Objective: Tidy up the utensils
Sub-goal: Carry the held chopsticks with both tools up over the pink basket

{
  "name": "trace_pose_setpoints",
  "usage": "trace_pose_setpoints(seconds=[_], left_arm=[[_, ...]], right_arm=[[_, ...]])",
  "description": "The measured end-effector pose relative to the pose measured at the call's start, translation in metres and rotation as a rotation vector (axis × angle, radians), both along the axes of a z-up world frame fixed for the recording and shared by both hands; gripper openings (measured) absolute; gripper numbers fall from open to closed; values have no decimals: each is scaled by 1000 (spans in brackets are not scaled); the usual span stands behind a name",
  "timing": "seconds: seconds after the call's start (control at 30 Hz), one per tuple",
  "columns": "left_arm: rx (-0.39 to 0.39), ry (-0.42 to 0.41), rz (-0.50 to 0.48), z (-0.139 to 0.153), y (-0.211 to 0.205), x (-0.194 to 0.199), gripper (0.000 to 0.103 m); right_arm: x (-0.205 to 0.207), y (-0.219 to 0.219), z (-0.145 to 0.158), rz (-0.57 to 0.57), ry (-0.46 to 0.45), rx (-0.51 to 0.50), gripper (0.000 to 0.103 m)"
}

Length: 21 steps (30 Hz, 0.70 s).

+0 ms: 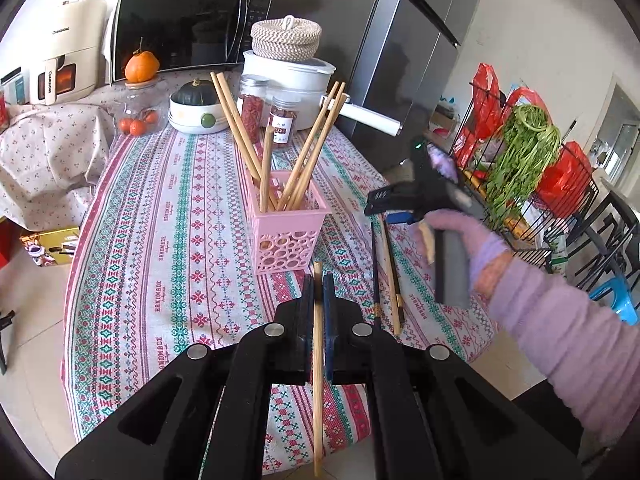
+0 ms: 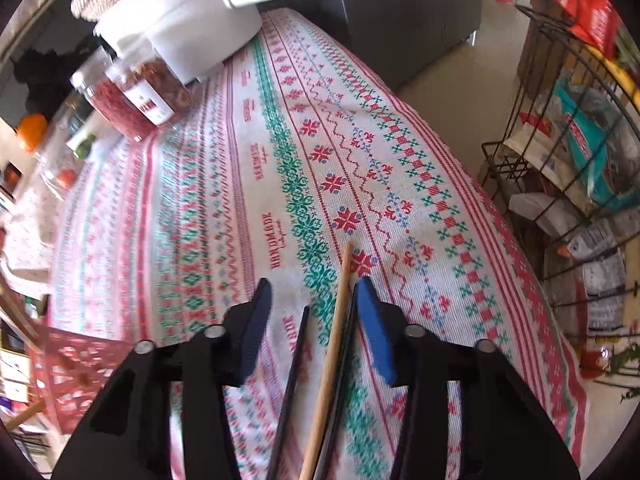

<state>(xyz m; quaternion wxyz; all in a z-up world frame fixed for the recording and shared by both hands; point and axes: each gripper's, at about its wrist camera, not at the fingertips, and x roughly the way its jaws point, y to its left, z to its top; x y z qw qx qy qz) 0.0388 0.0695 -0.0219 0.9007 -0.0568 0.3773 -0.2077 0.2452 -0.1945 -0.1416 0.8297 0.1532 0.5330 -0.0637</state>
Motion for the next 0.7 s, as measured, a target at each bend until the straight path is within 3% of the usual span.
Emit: trace_pose_setpoints(seconds=[0.07,0.27,0.53,0.7], left_arm=[[-4,0,-5,1,1,0,3],[-1,5,-4,-1,2,0,3],[-3,27,4,-5,4,2,3],[-40,1,39,4,16,-3,3]], right_arm=[[4,7,-4,12,1,-65,29],[12,7,-8,32,-3,-87,8],[3,7,-2,32,-27,-67,7],[-32,15,39,46,-134,-55,6]])
